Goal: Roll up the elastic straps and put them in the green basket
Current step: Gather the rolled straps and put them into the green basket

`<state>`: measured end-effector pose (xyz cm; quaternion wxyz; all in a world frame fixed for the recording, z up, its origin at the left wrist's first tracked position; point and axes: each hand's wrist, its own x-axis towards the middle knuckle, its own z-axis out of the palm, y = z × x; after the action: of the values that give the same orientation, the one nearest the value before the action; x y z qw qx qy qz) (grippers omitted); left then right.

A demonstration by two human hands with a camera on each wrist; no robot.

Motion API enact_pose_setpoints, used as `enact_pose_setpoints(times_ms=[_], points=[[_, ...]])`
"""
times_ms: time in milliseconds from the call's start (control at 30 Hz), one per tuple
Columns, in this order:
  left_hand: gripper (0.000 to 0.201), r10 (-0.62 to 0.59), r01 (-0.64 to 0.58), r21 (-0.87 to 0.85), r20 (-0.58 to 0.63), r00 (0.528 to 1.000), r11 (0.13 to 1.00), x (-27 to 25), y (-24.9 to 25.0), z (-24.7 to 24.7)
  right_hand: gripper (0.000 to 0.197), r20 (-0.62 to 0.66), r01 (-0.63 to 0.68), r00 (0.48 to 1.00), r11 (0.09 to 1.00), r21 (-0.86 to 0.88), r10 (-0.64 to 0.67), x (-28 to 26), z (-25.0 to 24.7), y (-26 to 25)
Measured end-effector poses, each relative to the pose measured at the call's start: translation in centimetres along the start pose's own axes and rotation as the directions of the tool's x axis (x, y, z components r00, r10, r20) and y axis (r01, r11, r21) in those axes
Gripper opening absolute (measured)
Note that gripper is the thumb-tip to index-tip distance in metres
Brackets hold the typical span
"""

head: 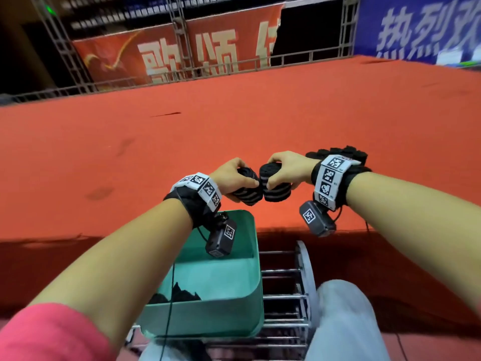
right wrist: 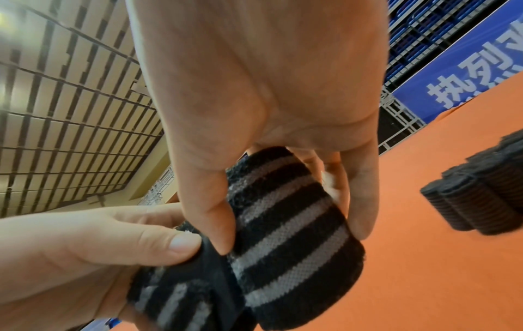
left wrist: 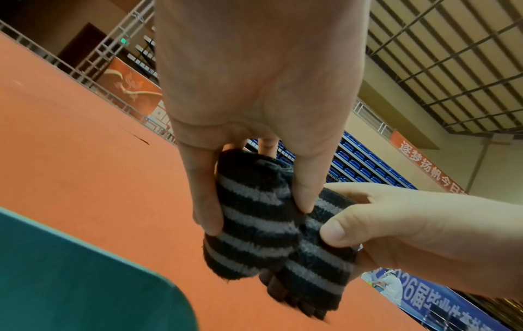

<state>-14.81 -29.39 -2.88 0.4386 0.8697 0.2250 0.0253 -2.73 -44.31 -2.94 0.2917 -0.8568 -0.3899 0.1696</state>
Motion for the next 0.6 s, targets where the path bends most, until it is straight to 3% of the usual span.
enact_pose_setpoints(times_ms=[267, 467, 600], points=[[0.048, -0.114, 0.108, 0.094, 0.06, 0.992, 0.99, -5.0, -4.9, -6.1, 0.048, 0.225, 0.053, 0.974, 0.997, -0.058, -0.038, -0.1, 4.9, -7.0], [0.04, -0.208, 0.178, 0.165, 0.181, 0.961, 0.97, -6.9, -8.5, -8.0, 0.048, 0.382, 0.089, 0.924, 0.982, -0.165, -0.019, -0.1, 8.8, -10.0], [0.04, -0.267, 0.202, 0.243, 0.277, 0.923, 0.949, -6.9, -10.7, -7.5, 0.049, 0.509, 0.101, 0.859, 0.962, -0.254, 0.045, 0.2, 11.2, -10.5]])
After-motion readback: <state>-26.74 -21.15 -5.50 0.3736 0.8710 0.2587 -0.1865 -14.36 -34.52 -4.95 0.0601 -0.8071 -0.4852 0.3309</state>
